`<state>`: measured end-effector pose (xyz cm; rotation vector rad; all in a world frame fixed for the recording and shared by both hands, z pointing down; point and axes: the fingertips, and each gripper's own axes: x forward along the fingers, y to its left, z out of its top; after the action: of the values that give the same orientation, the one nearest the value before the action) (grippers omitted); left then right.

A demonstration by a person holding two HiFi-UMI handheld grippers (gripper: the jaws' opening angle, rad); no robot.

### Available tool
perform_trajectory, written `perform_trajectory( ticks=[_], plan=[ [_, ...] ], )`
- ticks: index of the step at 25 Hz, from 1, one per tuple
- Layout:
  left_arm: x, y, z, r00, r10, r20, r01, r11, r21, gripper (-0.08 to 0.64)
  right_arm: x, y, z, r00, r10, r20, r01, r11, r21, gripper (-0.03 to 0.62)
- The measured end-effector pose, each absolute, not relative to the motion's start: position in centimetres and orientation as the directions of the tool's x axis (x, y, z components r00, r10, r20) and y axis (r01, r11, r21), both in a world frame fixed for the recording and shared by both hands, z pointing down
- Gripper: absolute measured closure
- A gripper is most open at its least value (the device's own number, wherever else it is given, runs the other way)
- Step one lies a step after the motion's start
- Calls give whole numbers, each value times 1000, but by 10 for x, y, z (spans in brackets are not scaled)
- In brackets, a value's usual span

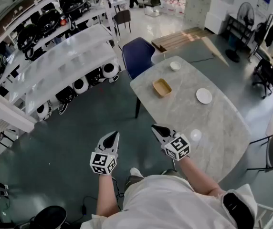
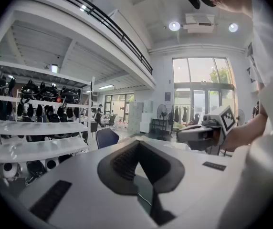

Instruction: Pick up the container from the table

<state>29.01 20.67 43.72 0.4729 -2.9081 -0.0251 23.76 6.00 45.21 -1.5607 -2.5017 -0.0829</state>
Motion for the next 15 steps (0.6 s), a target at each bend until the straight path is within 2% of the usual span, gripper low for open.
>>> perform_trajectory(
  ticks=[15],
  plan=[
    [292,311,472,-931,-288,224,-273,957,96,558,216,160,472,-417,882,218,882,451,-136,581]
  ],
)
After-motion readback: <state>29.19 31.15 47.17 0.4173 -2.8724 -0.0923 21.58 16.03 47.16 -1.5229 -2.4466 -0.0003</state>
